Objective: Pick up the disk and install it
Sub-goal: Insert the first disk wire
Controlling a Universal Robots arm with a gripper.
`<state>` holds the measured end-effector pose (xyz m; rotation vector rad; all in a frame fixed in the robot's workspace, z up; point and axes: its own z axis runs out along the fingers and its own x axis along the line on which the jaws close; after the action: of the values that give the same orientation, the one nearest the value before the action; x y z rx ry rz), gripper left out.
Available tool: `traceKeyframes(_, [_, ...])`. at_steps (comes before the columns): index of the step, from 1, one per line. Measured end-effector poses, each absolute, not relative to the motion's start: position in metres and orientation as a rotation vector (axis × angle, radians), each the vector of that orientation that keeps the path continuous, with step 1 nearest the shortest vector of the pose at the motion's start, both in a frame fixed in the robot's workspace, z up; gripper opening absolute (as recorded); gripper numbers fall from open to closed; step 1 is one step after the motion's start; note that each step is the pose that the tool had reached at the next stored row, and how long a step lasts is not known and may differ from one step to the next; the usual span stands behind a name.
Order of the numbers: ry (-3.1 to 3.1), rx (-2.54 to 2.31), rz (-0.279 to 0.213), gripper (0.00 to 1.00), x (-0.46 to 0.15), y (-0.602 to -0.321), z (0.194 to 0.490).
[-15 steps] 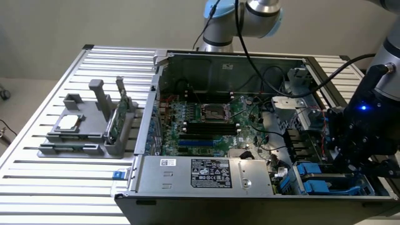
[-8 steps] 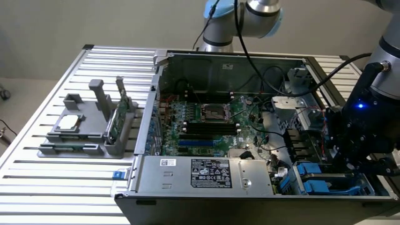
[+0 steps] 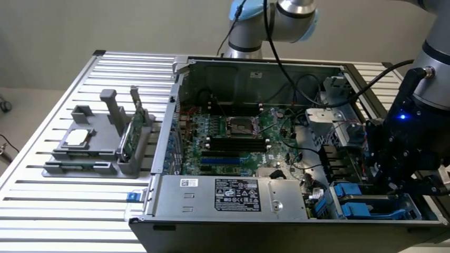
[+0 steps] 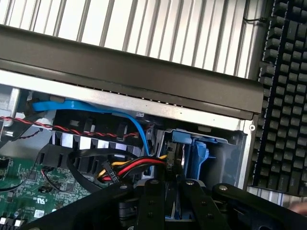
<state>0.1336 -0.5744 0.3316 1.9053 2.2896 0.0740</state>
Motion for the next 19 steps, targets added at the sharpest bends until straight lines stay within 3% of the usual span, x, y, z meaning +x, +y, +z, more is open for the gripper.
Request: traceKeyframes(19, [2.221, 1.941, 0.060, 0.19, 0.1296, -0.5692, 0.3279])
